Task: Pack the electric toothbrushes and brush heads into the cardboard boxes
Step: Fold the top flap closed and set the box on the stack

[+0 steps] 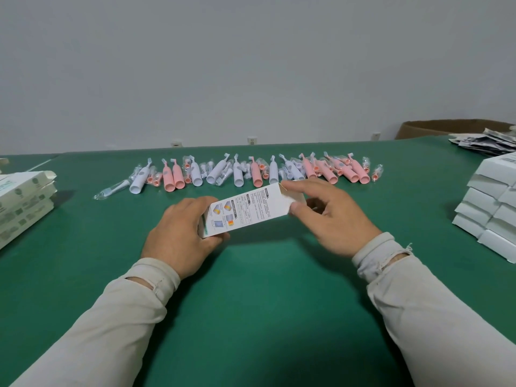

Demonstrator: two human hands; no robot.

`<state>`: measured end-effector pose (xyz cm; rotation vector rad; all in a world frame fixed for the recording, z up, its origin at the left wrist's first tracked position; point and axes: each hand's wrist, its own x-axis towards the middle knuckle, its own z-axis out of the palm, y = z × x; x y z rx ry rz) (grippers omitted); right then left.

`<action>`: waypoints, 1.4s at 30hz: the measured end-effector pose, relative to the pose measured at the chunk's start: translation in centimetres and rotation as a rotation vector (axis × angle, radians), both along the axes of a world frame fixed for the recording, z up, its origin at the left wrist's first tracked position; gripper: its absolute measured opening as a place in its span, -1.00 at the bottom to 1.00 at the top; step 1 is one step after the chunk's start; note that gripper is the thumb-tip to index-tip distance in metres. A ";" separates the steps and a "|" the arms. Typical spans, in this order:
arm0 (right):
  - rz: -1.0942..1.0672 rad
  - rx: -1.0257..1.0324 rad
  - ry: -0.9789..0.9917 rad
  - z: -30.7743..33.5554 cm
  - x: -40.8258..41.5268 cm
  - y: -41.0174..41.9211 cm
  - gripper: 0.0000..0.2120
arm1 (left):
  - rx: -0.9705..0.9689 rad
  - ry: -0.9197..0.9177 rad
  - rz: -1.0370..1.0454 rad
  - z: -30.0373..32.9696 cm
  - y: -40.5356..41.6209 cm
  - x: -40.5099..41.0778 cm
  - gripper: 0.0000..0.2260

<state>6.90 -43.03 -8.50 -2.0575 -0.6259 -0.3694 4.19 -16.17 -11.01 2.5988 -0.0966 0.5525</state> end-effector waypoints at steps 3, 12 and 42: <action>-0.033 0.050 -0.020 -0.2 -0.3 0.7 -0.70 | -0.003 -0.003 -0.005 0.0 0.0 0.0 -0.55; 0.021 0.291 0.133 -0.8 -0.9 2.9 -0.70 | -0.022 -0.003 0.009 -0.1 0.0 0.1 -0.54; -0.113 0.686 0.272 -1.0 -0.8 3.4 -0.97 | 0.089 -0.033 0.104 0.6 -0.5 -0.5 -0.55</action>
